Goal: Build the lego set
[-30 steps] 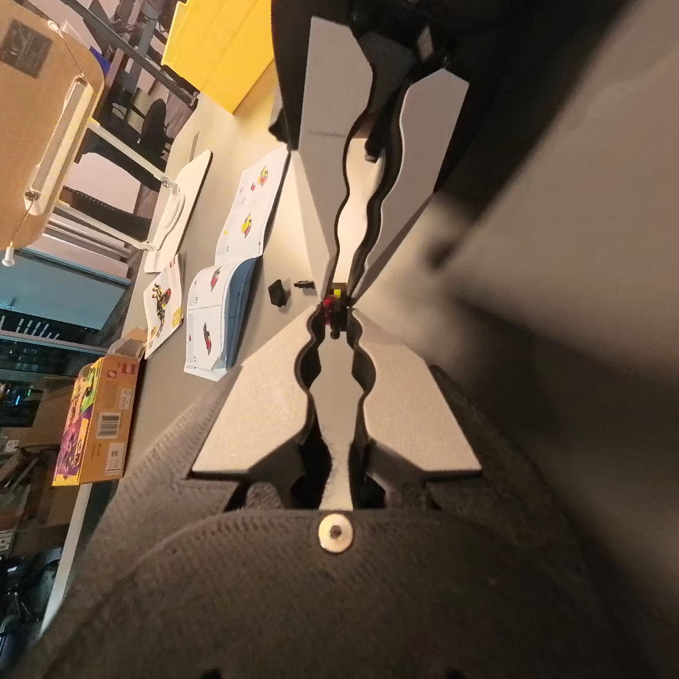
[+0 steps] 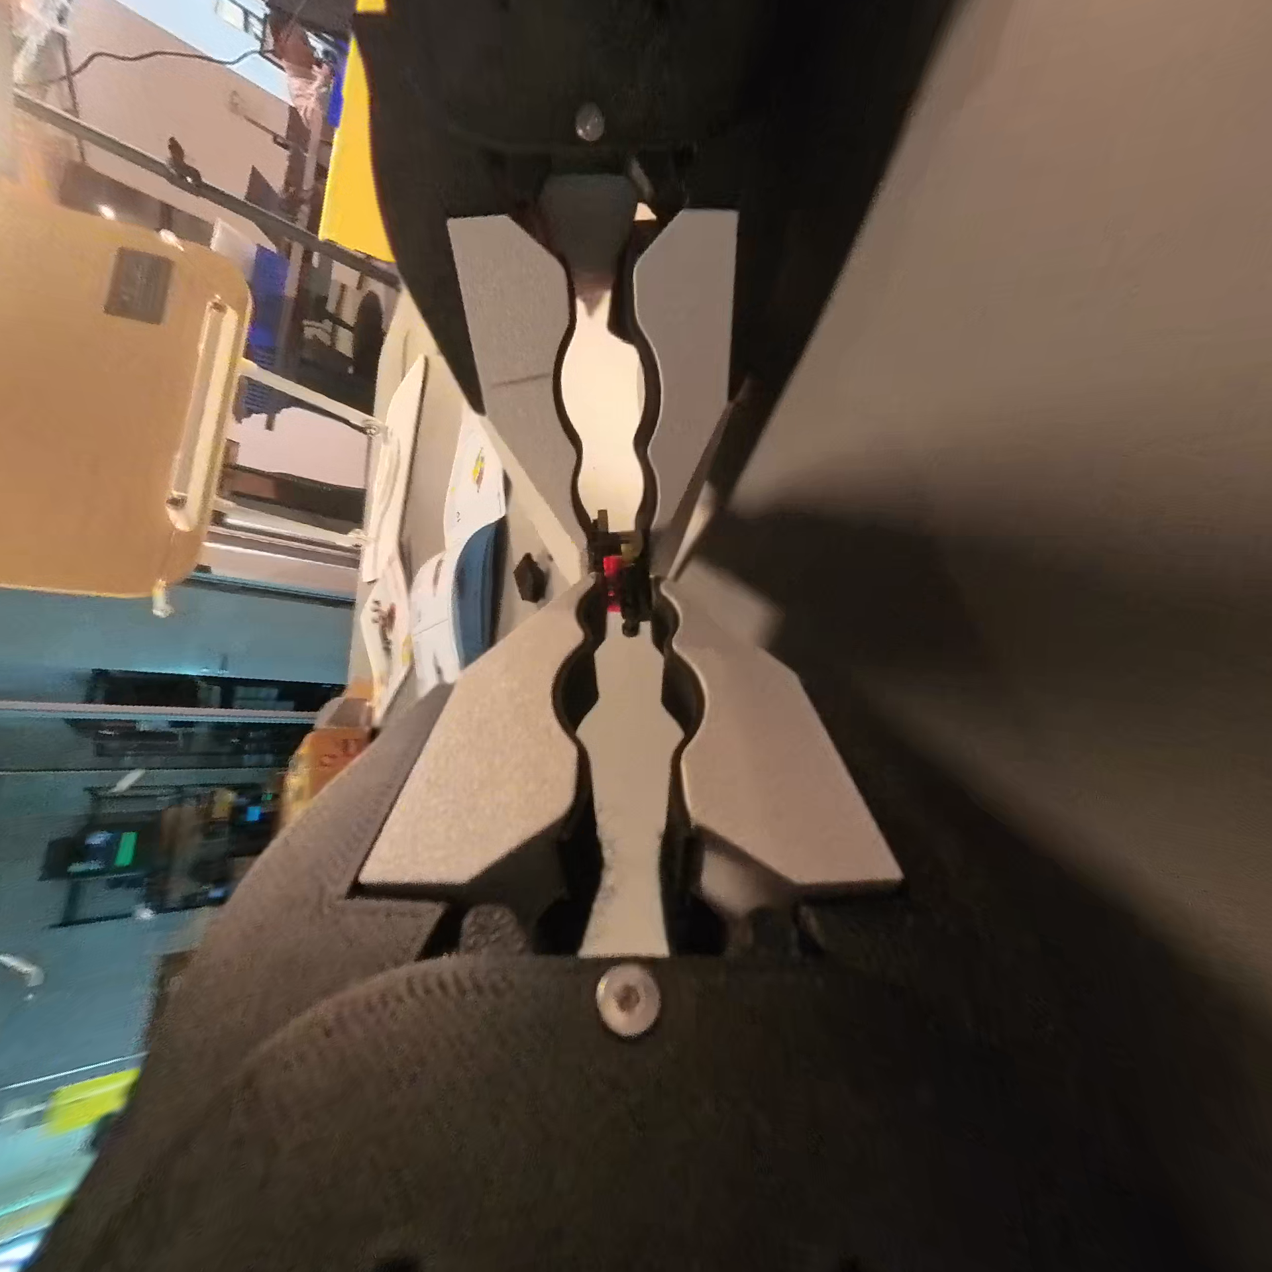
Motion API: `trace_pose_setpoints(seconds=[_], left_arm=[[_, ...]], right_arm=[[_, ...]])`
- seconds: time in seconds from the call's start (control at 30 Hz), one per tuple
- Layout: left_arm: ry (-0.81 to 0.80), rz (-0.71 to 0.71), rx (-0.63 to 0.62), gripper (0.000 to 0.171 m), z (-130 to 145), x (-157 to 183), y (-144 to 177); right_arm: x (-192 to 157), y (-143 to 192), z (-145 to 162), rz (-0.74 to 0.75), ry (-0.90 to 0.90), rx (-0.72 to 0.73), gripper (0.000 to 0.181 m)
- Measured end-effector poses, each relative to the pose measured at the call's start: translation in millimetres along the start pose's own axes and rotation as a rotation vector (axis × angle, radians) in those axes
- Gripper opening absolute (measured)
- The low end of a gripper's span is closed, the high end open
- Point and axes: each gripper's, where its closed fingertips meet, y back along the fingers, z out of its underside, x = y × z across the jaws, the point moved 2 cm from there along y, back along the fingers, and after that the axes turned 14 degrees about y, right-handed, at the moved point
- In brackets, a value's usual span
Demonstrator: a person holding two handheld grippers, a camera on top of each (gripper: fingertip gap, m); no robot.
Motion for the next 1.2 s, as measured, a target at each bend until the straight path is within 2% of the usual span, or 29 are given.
trace_pose_setpoints(seconds=[0.03,0.1,0.13,0.33,0.47,0.73,0.83,0.93,1.0,1.07,1.2], left_arm=[[0.055,0.034,-0.002,0.012,0.8,2.0,0.2],[0.187,0.132,0.014,0.026,-3.9,5.8,2.3],[0.207,0.138,0.033,0.028,-6.8,4.5,3.5],[0.067,0.033,0.023,0.012,-3.1,0.6,1.9],[0.057,0.023,0.032,0.012,-3.9,-1.5,2.7],[0.073,0.057,-0.057,0.011,-2.6,0.8,1.1],[0.101,0.066,-0.046,0.011,-2.5,1.9,1.2],[0.069,0.009,0.001,0.011,-3.2,-1.4,1.2],[0.027,-0.039,-0.013,0.018,-0.3,-3.6,0.0],[-0.01,-0.09,-0.026,0.013,2.6,-6.8,-2.1],[-0.059,-0.105,-0.031,0.012,3.6,-5.9,-3.5]], right_arm=[[-1.0,-0.7,-0.8,-0.01,-0.013,0.007,0.013],[1.8,-0.7,-2.5,-0.008,-0.04,0.019,0.013],[2.4,-0.6,-2.8,-0.011,-0.052,0.022,0.012],[1.4,-0.1,-5.0,-0.009,-0.031,0.02,0.012],[3.3,0.8,-5.9,-0.001,-0.044,0.029,0.013],[-1.7,-1.0,-5.6,-0.032,-0.057,0.025,0.012],[-1.5,-1.5,-6.0,-0.026,-0.059,0.025,0.012],[3.3,-1.2,-4.9,0.011,-0.057,0.024,0.013],[6.7,-0.3,-5.7,0.038,-0.05,0.029,0.013],[7.3,-0.3,-5.5,0.047,-0.049,0.027,0.013],[5.6,-1.5,-5.2,0.046,-0.042,0.031,0.013]])
